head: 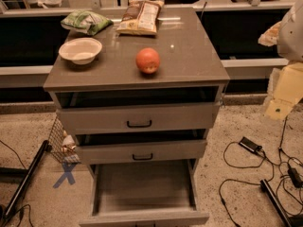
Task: Place apple into bottom drawer
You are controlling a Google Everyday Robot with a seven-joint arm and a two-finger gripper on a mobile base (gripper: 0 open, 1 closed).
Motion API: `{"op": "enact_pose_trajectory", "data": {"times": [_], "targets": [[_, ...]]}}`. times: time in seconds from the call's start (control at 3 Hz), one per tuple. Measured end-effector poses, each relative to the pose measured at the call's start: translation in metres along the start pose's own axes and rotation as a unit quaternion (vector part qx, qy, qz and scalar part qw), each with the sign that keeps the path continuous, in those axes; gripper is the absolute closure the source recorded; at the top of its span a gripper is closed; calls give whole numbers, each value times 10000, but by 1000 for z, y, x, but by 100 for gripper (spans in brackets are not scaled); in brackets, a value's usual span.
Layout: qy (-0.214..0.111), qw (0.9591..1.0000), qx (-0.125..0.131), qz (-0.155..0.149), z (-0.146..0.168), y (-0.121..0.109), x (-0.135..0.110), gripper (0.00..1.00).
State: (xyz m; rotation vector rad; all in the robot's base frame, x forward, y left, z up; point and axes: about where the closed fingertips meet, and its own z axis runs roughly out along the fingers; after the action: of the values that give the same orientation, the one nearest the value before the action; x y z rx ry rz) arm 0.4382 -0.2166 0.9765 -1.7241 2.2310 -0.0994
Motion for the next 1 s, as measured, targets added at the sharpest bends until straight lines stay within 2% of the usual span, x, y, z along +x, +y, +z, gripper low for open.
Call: {"op": "enact_pose_trajectory", "data": {"times": [0.33, 0.67, 1.0], "targets": [[0, 10000, 0, 0, 0, 0, 0, 0], [-171, 9995, -20, -278, 24, -31, -23, 0], [-368, 9973, 50, -638, 61, -81, -65, 0]]}}
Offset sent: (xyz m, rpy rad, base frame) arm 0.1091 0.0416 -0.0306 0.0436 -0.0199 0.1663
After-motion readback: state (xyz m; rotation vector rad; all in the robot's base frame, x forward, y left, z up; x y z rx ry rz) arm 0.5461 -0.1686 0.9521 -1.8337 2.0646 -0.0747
